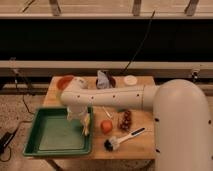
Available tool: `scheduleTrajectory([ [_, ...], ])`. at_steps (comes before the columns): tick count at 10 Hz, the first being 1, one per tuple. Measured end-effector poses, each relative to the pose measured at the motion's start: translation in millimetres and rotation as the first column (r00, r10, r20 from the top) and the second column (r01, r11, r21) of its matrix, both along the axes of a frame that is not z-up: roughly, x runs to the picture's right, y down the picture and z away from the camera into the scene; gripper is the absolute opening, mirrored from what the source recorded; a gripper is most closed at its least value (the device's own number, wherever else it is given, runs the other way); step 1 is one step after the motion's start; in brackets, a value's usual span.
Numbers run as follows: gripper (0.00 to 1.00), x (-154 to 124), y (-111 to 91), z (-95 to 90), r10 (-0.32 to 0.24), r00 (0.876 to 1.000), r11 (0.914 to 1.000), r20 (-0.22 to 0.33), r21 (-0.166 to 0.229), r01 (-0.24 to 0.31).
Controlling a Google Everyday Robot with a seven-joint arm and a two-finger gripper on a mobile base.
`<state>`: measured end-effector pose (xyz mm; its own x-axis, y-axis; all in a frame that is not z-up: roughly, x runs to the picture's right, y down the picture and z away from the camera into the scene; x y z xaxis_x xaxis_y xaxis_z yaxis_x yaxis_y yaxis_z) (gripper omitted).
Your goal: Place banana in plastic cup
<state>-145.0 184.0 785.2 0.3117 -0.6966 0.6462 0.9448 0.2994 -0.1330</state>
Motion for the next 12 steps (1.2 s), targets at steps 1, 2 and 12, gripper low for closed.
scheduleTrajectory([
  [1,0.65,4.9,-0.2,-1.5,-0.022,1.0,0.9998,-0.015,0.003,0.022],
  [2,0.65,8.5,0.6,-1.7,-0.06,0.998,0.9982,-0.026,0.005,0.06],
  [12,0.65,14.1,8.9,43.8,-0.191,0.98,0.9814,-0.051,-0.029,0.19],
])
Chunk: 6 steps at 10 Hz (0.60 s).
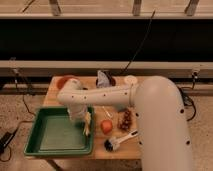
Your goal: Place banana in plastic cup
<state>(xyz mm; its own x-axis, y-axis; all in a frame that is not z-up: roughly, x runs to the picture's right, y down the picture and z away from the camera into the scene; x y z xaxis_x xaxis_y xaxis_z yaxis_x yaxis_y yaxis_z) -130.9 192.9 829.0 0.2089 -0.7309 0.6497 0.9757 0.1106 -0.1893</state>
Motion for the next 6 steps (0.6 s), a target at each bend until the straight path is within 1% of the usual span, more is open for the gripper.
scheduleTrajectory([
  [3,0.65,3.6,4.1,9.6,-0.019,1.0,0.9997,-0.005,-0.014,0.019],
  [6,0.65,5.0,8.4,12.9,-0.029,1.0,0.9994,-0.005,-0.021,0.029],
])
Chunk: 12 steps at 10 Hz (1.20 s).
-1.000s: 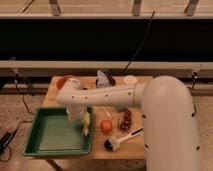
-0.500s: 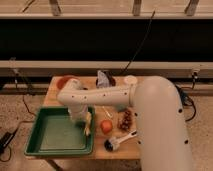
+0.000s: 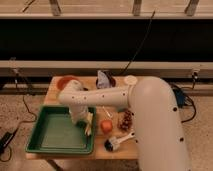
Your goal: Place banana in plastic cup
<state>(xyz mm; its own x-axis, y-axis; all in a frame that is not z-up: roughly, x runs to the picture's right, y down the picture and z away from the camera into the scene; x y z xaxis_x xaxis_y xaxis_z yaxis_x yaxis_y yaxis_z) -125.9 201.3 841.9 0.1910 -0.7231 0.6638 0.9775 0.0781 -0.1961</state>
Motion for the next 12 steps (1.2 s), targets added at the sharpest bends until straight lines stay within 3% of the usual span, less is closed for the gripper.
scheduleTrajectory([
  [2,0.62,0.8,0.5,0.1,-0.001,1.0,1.0,0.0,-0.001,0.001],
  [8,0.05,2.4,2.5,-0.7,0.011,1.0,0.9999,0.007,-0.004,-0.011],
  [9,0.01,1.8,1.9,-1.2,0.012,1.0,0.9999,0.008,-0.004,-0.012],
  [12,0.0,0.7,0.3,-3.3,0.011,1.0,0.9999,0.009,-0.004,-0.011],
])
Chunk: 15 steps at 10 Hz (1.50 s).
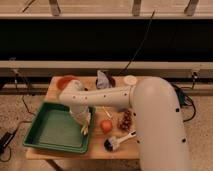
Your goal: Place banana in plastic cup
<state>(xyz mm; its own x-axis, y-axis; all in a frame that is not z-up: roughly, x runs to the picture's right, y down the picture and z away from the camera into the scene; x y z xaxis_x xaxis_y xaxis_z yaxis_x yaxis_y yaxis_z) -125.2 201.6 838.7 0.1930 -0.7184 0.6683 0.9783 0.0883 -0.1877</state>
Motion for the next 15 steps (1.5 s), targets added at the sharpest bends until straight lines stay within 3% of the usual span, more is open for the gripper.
scheduleTrajectory([
  [4,0.0,-1.9,-1.7,-2.0,0.004,1.0,1.0,0.008,0.005,-0.004],
  [7,0.0,-15.6,-32.3,-31.7,0.047,0.997,0.9972,0.062,0.055,-0.05],
  [9,0.0,-23.2,-64.2,-62.0,0.066,0.993,0.9927,0.101,0.095,-0.075],
  [11,0.0,-30.4,-89.0,-79.1,0.076,0.988,0.9877,0.136,0.126,-0.093],
  [13,0.0,-37.8,-107.3,-77.4,0.086,0.983,0.9837,0.164,0.142,-0.11],
  [15,0.0,-39.0,-131.0,-56.0,0.099,0.979,0.9787,0.179,0.16,-0.128],
])
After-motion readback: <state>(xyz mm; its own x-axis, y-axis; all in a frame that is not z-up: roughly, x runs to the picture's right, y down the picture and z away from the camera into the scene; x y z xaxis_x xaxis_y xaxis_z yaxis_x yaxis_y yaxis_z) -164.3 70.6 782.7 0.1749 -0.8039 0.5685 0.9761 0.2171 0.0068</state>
